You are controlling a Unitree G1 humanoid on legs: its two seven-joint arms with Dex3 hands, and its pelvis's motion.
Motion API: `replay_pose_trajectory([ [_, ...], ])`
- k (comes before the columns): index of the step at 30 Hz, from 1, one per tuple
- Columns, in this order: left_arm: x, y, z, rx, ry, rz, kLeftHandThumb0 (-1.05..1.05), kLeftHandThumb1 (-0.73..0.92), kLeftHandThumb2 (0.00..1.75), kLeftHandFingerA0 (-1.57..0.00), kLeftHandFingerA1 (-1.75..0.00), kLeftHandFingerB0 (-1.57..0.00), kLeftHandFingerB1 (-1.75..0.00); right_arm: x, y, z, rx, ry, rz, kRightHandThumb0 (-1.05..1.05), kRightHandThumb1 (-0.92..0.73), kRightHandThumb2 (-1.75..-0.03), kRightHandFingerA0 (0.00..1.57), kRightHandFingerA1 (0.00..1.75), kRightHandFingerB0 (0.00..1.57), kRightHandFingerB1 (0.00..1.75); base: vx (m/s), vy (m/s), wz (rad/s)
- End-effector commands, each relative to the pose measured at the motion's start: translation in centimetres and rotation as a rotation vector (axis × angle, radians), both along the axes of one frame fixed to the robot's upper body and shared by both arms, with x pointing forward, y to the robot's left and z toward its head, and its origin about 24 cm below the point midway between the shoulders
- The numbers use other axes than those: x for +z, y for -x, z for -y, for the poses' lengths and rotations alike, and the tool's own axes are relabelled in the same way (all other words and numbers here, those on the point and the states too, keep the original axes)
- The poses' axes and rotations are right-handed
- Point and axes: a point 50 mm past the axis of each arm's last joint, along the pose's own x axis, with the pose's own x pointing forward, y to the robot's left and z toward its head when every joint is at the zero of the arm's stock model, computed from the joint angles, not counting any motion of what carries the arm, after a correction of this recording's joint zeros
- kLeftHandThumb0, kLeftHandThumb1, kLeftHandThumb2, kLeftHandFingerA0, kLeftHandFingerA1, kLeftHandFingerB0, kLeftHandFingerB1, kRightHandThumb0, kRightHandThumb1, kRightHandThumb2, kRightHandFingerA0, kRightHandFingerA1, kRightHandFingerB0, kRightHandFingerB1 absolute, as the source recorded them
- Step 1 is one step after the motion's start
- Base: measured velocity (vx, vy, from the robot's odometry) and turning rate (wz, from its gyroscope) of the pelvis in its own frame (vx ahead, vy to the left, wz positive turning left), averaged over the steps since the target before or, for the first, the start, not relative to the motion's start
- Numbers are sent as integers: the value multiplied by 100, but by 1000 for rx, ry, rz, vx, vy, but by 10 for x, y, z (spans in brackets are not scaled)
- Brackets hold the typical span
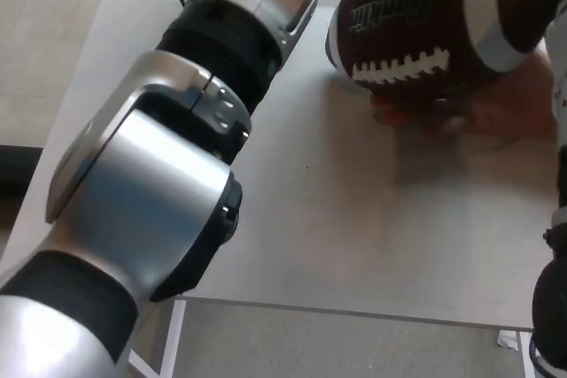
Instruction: The robot uses both its hands to grab the left and right ends of a football kept in the middle of the desk infront of it, lifts it up and places it in the palm of a person
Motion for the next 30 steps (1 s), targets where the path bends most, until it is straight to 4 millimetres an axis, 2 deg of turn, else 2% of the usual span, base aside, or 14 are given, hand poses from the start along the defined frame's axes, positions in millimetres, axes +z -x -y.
replay_pose_trajectory([
  [1, 10, 1, 9, -68, -56, 7, -49, 77, 63, -57, -88, -55, -73, -3, -2, 17, -72, -44, -17, -82, -83, -65, 69, 60, 52, 37, 0, 0, 0],
  [3, 8, 1, 8, -65, -49, 2, -50, 78, 63, -55, -80, -53, -67, -10, -4, 12, -65, -46, -45, -81, -83, -65, 68, 59, 52, 37, 0, 0, 0],
  [4, 5, 3, 14, -62, -9, -23, -51, 75, 62, -66, -99, -51, -61, -20, -3, 15, -69, -72, -65, -81, -82, -65, 68, 62, 52, 38, 0, 0, 0],
  [7, -16, 7, 24, -87, -17, -55, -53, 80, 64, -53, -69, -41, -52, -43, 0, 22, -130, -53, -158, -79, -83, -65, 76, 60, 54, 38, 0, 0, 0],
  [8, -31, 8, 22, -99, -52, -85, -51, 82, 64, -66, -107, -48, -60, -52, 4, 28, -158, -60, -180, -78, -83, -65, 71, 58, 54, 38, 0, 0, 0],
  [10, -42, 8, 19, -86, -29, -113, -53, 77, 63, -65, -92, -35, -48, -56, 6, 31, -169, -58, -186, -76, -85, -65, 69, 54, 51, 39, 0, 0, 0],
  [11, -47, 8, 17, -69, -6, -136, -52, 80, 63, -69, -109, -40, -51, -59, 7, 32, -179, -58, -195, -77, -84, -66, 71, 54, 53, 38, 0, 0, 0],
  [19, -74, 12, 12, -35, 29, -197, -57, 81, 64, -66, -98, -29, -39, -71, 12, 36, -204, -69, -208, -78, -84, -65, 71, 52, 52, 37, 0, 0, 0],
  [20, -76, 12, 11, -34, 46, -202, -60, 65, 95, -66, -90, -23, -50, -73, 13, 37, -206, -65, -212, -77, -82, -66, 71, 51, 50, 37, 0, 0, 0],
  [21, -78, 12, 8, -37, 39, -200, -59, 82, 64, -69, -89, -33, -41, -74, 13, 37, -210, -47, -218, -78, -83, -65, 70, 51, 50, 37, 0, 0, 0],
  [22, -78, 11, 5, -37, 32, -194, -59, 65, 104, -76, -95, -30, -57, -74, 14, 38, -212, -37, -214, -78, -84, -65, 72, 53, 53, 38, 0, 0, 0],
  [23, -79, 10, 4, -39, 25, -187, -59, 82, 64, -70, -103, -44, -51, -73, 14, 38, -216, -32, -210, -78, -83, -65, 75, 55, 53, 39, 0, 0, 0],
  [27, -79, 9, -2, -22, 26, -166, -54, 84, 65, -59, -94, -49, -62, -65, 13, 40, -217, -16, -192, -83, -81, -65, 74, 56, 58, 39, 0, 0, 0],
  [30, -80, 8, -5, -11, 22, -164, -55, 84, 64, -59, -111, -47, -69, -59, 11, 43, -207, -32, -185, -81, -80, -65, 73, 55, 58, 39, 0, 0, 0],
])
